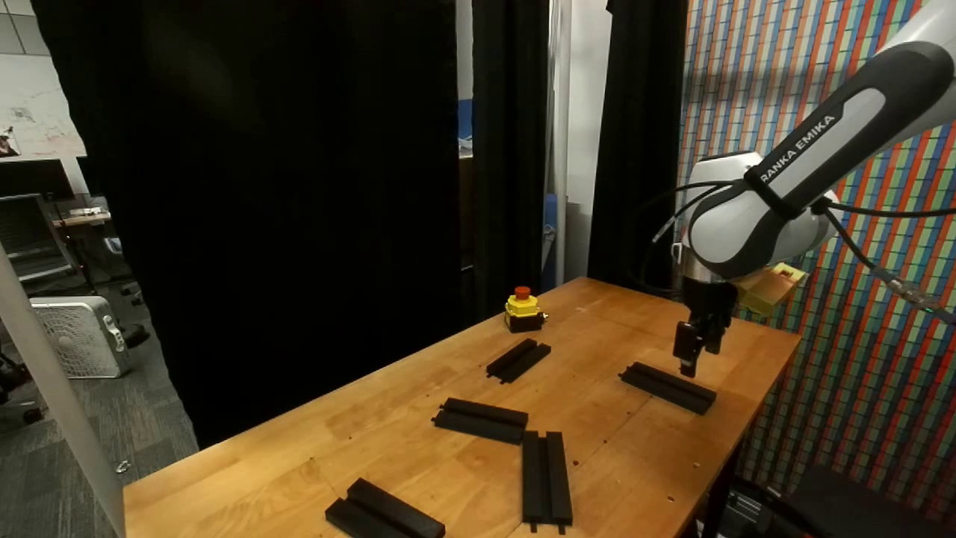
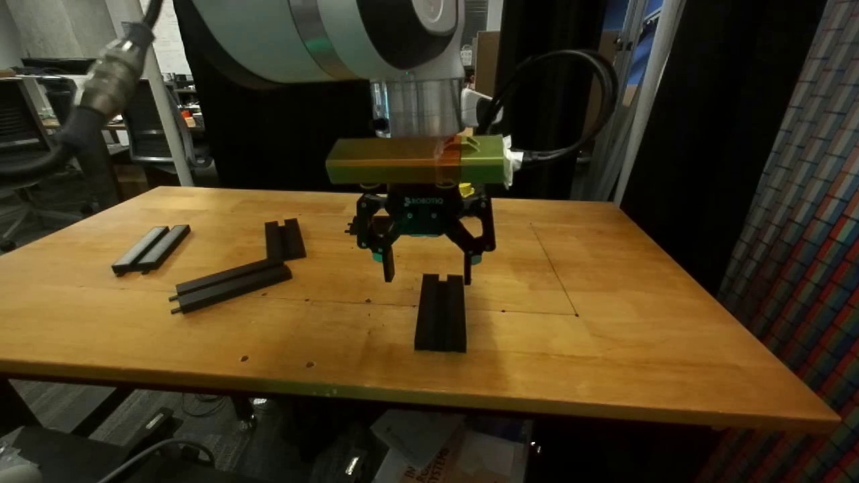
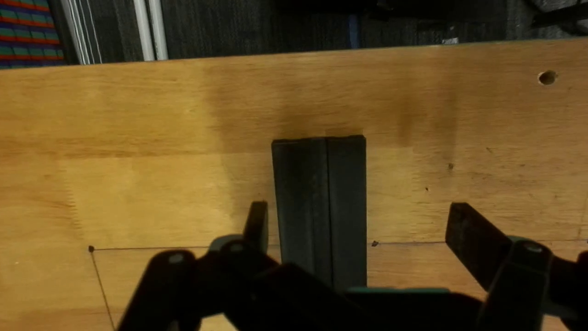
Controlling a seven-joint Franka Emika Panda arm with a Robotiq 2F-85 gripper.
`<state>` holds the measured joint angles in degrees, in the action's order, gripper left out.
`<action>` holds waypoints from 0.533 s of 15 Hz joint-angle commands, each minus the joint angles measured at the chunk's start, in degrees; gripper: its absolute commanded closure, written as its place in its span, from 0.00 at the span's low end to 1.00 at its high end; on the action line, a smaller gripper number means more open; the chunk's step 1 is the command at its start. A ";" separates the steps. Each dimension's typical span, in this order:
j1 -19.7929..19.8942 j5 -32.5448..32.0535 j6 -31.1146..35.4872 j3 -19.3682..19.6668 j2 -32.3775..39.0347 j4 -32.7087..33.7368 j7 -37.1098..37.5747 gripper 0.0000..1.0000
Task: Arrange the black objects together
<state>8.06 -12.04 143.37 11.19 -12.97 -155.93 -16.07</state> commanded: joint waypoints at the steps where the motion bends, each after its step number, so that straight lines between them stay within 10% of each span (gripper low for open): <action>1: -0.15 1.59 5.14 0.52 2.81 -0.96 -3.00 0.00; 8: 0.09 2.22 10.54 0.00 11.41 1.73 -4.70 0.00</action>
<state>8.08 -11.77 151.40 11.24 -5.34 -156.44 -18.34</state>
